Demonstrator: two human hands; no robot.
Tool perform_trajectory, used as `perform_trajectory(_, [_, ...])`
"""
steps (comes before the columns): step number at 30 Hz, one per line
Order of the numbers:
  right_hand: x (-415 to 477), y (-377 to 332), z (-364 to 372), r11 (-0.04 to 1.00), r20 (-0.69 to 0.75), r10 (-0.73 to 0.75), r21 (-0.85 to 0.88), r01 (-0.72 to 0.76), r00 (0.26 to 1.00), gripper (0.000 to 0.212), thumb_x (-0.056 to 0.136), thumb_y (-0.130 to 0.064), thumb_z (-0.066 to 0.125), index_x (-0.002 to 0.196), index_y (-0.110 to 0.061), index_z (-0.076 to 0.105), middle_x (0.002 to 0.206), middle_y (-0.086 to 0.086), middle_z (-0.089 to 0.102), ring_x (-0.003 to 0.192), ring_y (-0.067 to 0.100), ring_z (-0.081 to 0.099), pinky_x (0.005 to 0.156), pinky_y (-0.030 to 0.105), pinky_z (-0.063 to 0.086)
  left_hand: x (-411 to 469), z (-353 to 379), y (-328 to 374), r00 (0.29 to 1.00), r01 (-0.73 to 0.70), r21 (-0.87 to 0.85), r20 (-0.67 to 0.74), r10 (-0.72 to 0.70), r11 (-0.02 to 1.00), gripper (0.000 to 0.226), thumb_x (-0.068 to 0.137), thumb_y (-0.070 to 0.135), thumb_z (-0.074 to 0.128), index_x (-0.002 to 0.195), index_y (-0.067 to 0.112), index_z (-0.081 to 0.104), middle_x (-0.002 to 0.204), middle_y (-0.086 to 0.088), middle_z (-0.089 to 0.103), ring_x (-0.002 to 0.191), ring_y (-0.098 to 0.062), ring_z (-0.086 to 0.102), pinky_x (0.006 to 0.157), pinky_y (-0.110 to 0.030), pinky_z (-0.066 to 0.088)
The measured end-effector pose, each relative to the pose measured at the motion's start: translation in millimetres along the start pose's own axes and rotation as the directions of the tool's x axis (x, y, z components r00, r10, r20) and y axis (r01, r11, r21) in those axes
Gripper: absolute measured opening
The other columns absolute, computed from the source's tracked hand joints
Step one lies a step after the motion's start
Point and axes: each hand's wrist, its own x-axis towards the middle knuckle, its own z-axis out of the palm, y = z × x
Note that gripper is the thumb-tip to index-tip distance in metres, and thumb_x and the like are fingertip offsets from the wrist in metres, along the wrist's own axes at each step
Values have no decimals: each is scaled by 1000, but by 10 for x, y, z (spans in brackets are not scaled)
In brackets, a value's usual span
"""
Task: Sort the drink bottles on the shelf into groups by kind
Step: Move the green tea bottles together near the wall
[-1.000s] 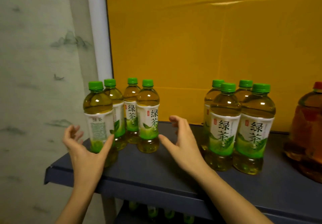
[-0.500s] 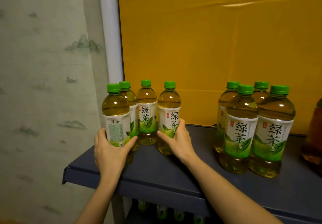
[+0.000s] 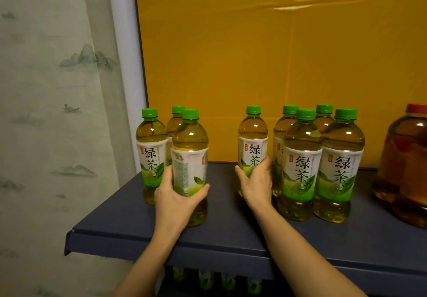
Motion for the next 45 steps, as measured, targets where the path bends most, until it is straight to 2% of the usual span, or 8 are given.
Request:
perform_trajectory(5, [-15, 12, 11, 1000, -24, 13, 26, -13, 1000, 77, 81, -28, 67, 139, -3, 22, 135, 18, 44, 125, 34, 43, 98, 41, 39, 177, 276, 25, 982, 106, -154, 172, -79, 982, 46, 63, 5, 81, 92, 30, 54, 94, 7, 67, 86, -5, 65, 77, -22, 52])
perform_trajectory(13, [-22, 5, 1, 994, -21, -10, 105, 12, 1000, 80, 79, -17, 67, 141, -2, 18, 139, 17, 39, 130, 30, 38, 106, 38, 32, 487, 648, -66, 904, 317, -329, 390, -178, 889, 48, 65, -5, 76, 96, 26, 57, 97, 1, 69, 87, -10, 67, 74, -23, 53])
perform_trajectory(19, [-6, 8, 9, 989, -13, 6, 150, -4, 1000, 83, 77, -8, 65, 143, -4, 15, 142, 16, 35, 133, 29, 35, 111, 39, 30, 665, 686, -199, 841, 371, -286, 507, -190, 883, 52, 67, -8, 74, 102, 26, 54, 102, 5, 66, 93, -6, 63, 72, -19, 54])
perform_trajectory(23, [-4, 12, 14, 987, -26, 8, 158, -4, 1000, 86, 76, -3, 65, 144, -5, 12, 142, 16, 35, 133, 30, 35, 110, 39, 30, 767, 708, -270, 823, 376, -265, 536, -188, 888, 56, 73, -13, 64, 119, 14, 43, 121, -7, 58, 100, -7, 58, 79, -19, 52])
perform_trajectory(29, [-5, 8, 17, 991, -21, -24, 129, 26, 1000, 85, 80, -7, 65, 144, -5, 9, 145, 16, 30, 136, 29, 29, 112, 37, 27, 744, 807, -297, 887, 231, -141, 436, -150, 963, 74, 57, 15, 87, 116, 19, 42, 112, 4, 59, 104, -11, 57, 88, -30, 50])
perform_trajectory(35, [-9, 5, 50, 995, -35, -31, 90, 34, 999, 85, 80, -9, 66, 144, -4, 10, 145, 17, 31, 136, 29, 30, 111, 37, 27, 716, 749, -342, 901, 188, -58, 407, -148, 981, 92, 35, 52, 83, 112, 18, 46, 116, 0, 61, 109, -15, 58, 92, -41, 51])
perform_trajectory(39, [-4, 2, 42, 997, -28, -16, 75, 18, 999, 89, 77, -8, 69, 144, -3, 11, 146, 16, 30, 138, 29, 28, 113, 40, 25, 649, 743, -298, 912, 139, 7, 389, -130, 990, 75, 51, 42, 85, 109, 15, 47, 114, -2, 60, 109, -16, 57, 92, -40, 50])
perform_trajectory(45, [-108, -13, -67, 988, 33, -49, 149, 44, 998, 82, 80, -3, 62, 145, -4, 12, 149, 14, 28, 139, 26, 26, 114, 43, 24, 461, 505, -209, 951, -119, 170, 303, 63, 978, 82, 71, 29, 77, 137, 8, 33, 129, -7, 48, 116, -21, 48, 97, -37, 44])
